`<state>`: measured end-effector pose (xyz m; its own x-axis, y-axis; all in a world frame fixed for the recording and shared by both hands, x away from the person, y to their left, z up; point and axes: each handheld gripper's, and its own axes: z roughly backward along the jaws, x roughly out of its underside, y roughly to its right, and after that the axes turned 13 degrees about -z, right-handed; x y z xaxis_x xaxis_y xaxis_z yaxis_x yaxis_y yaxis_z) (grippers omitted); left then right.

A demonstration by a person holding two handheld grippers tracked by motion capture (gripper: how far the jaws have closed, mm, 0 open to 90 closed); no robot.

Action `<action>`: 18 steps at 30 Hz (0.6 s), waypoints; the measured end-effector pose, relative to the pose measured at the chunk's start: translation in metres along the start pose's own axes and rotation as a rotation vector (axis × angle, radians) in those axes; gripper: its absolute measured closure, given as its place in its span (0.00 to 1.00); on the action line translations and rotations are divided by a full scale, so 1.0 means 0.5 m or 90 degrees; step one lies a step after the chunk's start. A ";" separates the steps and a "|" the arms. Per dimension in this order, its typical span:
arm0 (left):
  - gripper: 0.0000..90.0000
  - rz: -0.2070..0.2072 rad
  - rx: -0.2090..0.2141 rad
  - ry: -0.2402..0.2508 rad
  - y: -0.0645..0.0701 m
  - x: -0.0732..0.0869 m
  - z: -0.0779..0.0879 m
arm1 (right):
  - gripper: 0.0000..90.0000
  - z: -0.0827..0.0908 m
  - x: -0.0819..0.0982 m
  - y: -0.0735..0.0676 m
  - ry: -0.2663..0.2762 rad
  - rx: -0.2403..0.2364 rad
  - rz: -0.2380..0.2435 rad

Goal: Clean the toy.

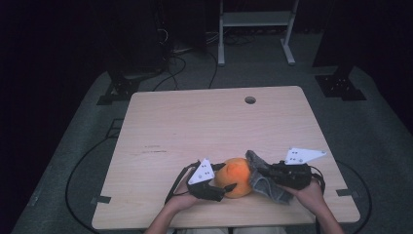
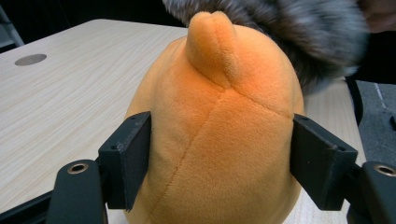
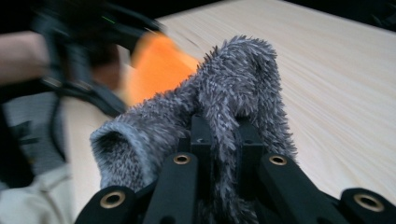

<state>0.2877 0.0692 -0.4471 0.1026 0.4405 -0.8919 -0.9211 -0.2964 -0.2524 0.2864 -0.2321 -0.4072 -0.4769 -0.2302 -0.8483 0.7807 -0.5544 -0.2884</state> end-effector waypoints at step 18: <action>0.21 0.028 0.045 0.030 -0.014 0.006 -0.003 | 0.90 -0.012 0.017 0.032 0.005 0.054 -0.034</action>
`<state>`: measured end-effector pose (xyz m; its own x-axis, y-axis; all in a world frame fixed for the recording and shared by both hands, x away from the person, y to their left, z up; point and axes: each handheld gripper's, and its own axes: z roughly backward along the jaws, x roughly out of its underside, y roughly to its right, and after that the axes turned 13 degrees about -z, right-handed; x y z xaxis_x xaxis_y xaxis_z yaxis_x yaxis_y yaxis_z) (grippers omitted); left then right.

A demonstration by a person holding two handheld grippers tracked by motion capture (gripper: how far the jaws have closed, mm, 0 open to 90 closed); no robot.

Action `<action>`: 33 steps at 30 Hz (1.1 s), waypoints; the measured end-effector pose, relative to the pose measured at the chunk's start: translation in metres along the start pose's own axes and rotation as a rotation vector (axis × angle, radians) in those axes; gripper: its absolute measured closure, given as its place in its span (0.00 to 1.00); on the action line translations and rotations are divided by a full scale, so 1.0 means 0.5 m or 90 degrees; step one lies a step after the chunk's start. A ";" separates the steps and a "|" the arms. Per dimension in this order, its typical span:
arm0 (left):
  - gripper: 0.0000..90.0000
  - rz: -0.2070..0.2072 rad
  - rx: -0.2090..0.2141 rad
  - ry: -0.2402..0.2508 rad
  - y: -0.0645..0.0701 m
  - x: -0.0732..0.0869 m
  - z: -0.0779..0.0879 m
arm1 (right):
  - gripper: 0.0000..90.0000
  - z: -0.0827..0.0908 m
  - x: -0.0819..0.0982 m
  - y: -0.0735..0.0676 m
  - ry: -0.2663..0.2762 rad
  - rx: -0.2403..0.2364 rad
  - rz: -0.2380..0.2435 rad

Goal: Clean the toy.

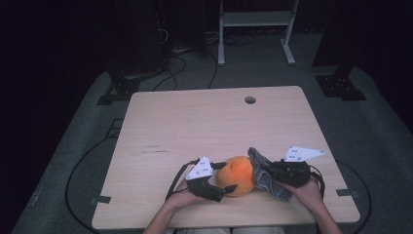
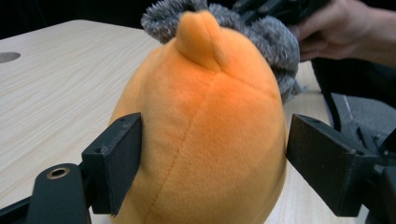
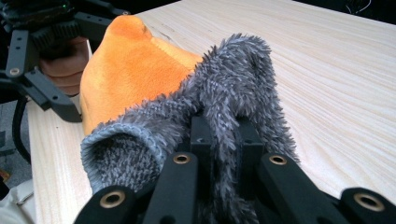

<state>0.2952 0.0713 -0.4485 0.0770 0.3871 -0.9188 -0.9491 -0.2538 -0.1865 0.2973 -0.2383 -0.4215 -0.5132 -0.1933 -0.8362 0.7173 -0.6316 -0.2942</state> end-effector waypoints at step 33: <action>0.33 -0.032 -0.055 -0.043 0.011 -0.053 0.000 | 0.90 -0.031 -0.038 -0.066 0.020 -0.047 0.033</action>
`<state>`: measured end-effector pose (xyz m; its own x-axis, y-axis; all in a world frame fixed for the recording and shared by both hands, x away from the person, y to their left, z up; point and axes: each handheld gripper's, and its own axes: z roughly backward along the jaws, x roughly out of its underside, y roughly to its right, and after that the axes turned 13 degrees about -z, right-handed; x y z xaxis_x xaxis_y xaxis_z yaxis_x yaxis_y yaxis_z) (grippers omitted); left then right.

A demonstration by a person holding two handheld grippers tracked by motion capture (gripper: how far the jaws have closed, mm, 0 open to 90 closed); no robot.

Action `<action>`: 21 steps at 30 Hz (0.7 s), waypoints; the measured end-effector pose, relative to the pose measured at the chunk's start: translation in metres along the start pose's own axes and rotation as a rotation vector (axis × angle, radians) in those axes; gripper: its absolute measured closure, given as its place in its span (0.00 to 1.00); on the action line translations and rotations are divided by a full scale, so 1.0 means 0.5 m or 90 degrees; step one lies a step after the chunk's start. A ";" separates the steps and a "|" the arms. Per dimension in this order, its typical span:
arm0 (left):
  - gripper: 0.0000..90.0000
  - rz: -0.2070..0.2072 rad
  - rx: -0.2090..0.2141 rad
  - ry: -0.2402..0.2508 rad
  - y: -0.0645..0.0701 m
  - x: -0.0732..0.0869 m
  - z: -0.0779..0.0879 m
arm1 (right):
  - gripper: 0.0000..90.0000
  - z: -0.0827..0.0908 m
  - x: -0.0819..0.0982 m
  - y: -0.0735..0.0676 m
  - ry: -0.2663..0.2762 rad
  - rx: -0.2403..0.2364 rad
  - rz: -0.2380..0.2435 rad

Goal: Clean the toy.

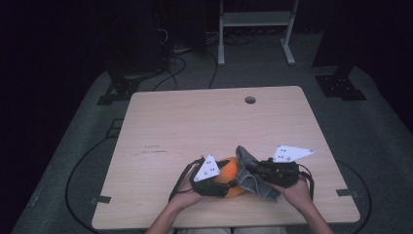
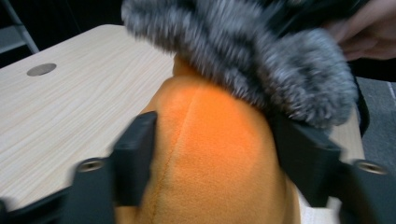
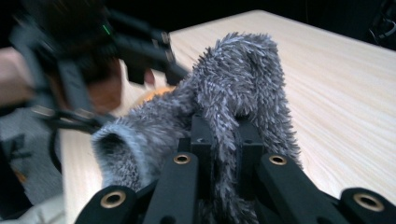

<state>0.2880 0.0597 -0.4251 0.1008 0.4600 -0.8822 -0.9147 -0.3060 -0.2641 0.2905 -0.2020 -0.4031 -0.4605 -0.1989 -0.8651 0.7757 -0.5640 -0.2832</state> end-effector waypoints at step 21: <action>0.35 0.006 0.024 -0.018 0.000 0.031 -0.008 | 0.90 0.040 -0.003 0.027 0.008 -0.010 -0.032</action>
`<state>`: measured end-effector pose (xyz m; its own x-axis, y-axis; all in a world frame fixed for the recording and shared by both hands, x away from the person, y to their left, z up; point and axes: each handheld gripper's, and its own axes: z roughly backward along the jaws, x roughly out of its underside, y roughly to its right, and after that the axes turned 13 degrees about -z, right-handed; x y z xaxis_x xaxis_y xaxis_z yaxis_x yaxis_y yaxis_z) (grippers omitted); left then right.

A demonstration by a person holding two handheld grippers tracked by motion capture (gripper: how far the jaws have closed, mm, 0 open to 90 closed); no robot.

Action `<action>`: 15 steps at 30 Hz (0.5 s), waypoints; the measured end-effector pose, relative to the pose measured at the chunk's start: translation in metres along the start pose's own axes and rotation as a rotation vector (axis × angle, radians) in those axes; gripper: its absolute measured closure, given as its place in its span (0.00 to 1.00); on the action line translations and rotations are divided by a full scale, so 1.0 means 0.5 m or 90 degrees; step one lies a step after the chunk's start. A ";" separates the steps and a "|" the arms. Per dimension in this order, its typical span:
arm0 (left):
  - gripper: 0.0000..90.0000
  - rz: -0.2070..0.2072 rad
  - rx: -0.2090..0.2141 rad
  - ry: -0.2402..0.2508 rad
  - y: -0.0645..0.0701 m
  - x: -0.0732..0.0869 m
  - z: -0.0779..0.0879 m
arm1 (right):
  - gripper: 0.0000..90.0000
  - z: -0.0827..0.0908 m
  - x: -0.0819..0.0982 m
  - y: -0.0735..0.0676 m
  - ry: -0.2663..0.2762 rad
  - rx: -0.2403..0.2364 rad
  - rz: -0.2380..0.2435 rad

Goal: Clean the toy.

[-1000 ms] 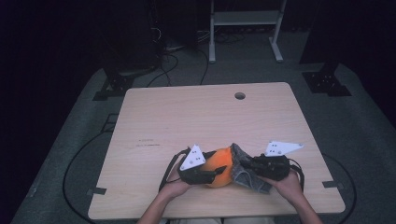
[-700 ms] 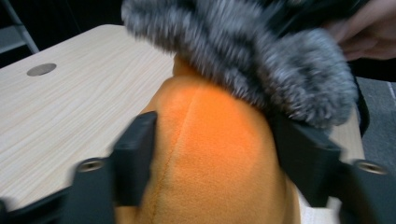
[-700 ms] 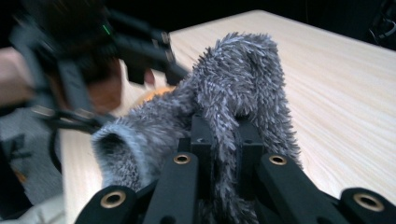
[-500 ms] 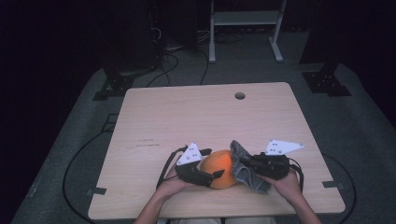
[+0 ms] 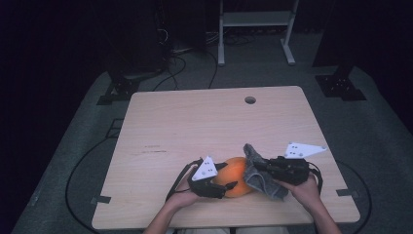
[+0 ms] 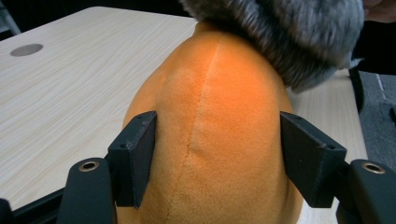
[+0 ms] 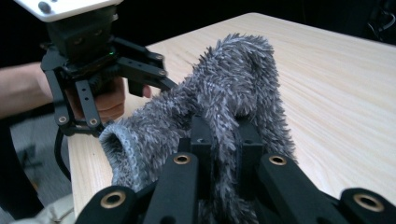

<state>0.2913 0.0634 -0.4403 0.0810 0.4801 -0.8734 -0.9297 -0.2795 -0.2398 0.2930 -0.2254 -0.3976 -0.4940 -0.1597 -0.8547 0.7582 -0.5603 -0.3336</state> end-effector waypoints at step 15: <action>0.07 0.084 0.051 -0.013 -0.030 0.024 -0.007 | 0.90 -0.003 0.029 0.035 -0.035 0.001 -0.024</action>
<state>0.3073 0.0703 -0.4485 -0.0508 0.4605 -0.8862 -0.9576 -0.2744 -0.0877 0.2996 -0.2362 -0.4161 -0.5447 -0.1838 -0.8183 0.7383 -0.5678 -0.3639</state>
